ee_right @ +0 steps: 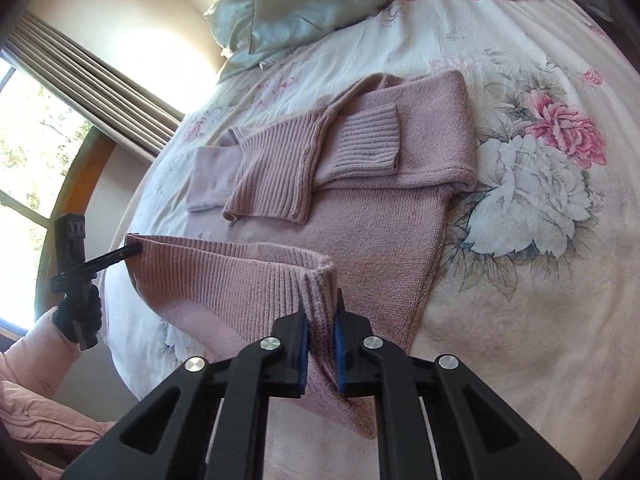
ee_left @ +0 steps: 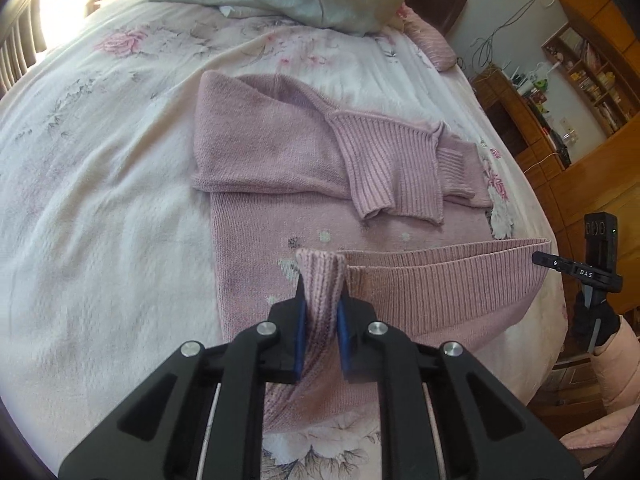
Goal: Fold small clothes
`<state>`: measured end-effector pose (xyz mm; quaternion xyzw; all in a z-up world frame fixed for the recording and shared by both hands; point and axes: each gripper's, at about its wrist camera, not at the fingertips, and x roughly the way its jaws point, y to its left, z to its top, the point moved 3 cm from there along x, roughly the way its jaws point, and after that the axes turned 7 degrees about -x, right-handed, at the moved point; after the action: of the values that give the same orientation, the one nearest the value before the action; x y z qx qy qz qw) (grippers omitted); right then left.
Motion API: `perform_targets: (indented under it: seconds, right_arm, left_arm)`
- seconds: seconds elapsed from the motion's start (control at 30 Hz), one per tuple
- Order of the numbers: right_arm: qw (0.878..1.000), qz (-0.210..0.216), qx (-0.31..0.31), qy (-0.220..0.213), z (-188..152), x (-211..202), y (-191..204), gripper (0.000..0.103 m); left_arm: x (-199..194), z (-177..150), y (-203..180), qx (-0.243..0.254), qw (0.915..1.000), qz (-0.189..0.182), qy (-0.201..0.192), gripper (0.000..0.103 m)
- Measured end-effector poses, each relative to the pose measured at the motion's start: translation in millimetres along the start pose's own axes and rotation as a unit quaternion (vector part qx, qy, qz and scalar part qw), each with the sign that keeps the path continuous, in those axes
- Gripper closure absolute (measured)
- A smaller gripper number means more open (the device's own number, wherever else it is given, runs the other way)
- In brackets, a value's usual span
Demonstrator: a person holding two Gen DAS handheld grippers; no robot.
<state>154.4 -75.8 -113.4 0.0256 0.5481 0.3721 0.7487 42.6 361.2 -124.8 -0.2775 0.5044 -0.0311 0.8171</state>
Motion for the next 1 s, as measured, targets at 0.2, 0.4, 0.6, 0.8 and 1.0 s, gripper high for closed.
perform_targets:
  seconds: [0.2, 0.4, 0.6, 0.8, 1.0]
  right_arm:
    - [0.998, 0.013, 0.001, -0.059, 39, -38, 1, 0.093]
    - [0.996, -0.004, -0.014, -0.089, 102, -35, -4, 0.093]
    - [0.996, -0.032, -0.005, -0.086, 160, 2, -34, 0.093]
    - [0.997, -0.068, 0.036, -0.025, 178, 74, -77, 0.093]
    - [0.992, -0.121, 0.041, 0.021, 164, 109, -95, 0.076]
  left_arm:
    - [-24, 49, -17, -0.001, 0.9977, -0.034, -0.058, 0.092]
    - [-6, 119, -24, 0.002, 0.9945, -0.030, -0.100, 0.092]
    - [44, 171, -12, -0.015, 0.9949, -0.001, -0.099, 0.092]
    - [121, 182, 21, -0.056, 0.9961, 0.060, -0.031, 0.091]
    - [142, 175, 45, -0.089, 0.9924, 0.085, -0.006, 0.074]
